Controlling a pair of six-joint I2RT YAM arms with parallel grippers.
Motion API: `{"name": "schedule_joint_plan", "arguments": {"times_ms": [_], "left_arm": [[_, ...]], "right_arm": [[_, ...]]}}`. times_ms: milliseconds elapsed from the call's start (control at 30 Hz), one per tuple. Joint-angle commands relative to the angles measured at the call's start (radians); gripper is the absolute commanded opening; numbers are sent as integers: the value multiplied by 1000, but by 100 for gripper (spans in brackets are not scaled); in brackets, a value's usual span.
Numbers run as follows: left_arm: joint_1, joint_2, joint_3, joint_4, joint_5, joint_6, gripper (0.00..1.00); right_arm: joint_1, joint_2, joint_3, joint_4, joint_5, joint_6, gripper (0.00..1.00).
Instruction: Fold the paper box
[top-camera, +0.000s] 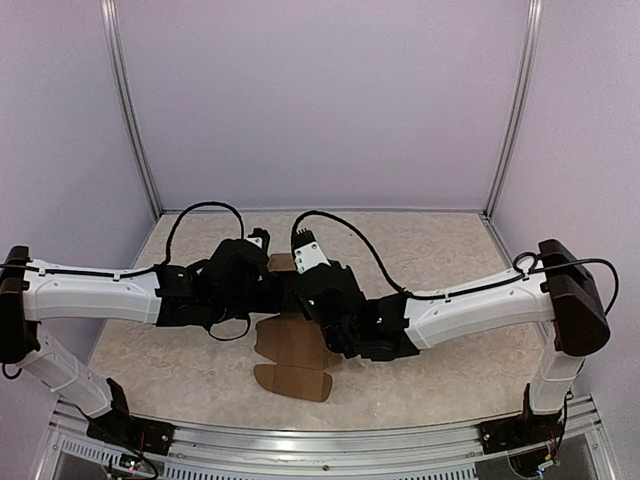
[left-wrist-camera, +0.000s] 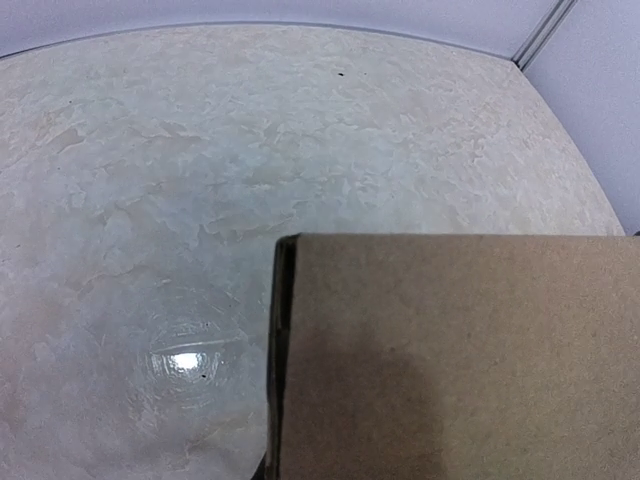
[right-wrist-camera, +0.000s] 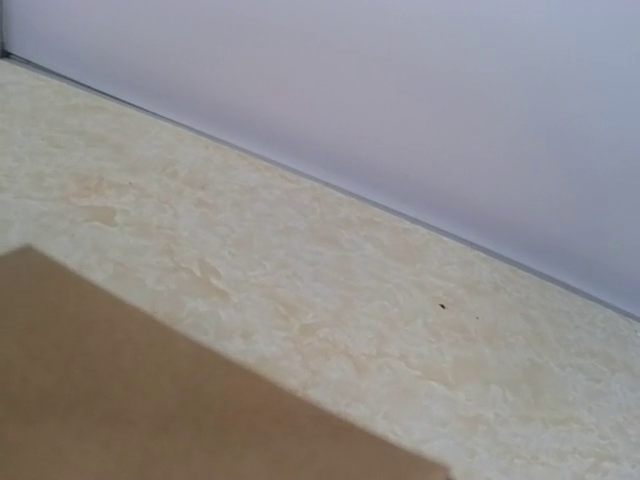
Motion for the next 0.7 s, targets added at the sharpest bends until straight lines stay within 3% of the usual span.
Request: {"name": "schedule_joint_plan", "arguments": {"times_ms": [0,400,633,667], "left_arm": [[-18,11,46,35,46,8,18],[-15,4,35,0,38,-5,51],[26,-57,-82,-24,58,-23,66],[34,-80,-95,-32,68,-19,73]], "right_arm": [[36,48,35,-27,-49,-20,0],[-31,92,62,-84,-115,30,0],[-102,104,6,-2,-220,12,0],[-114,104,-5,11,-245,16,0]]}}
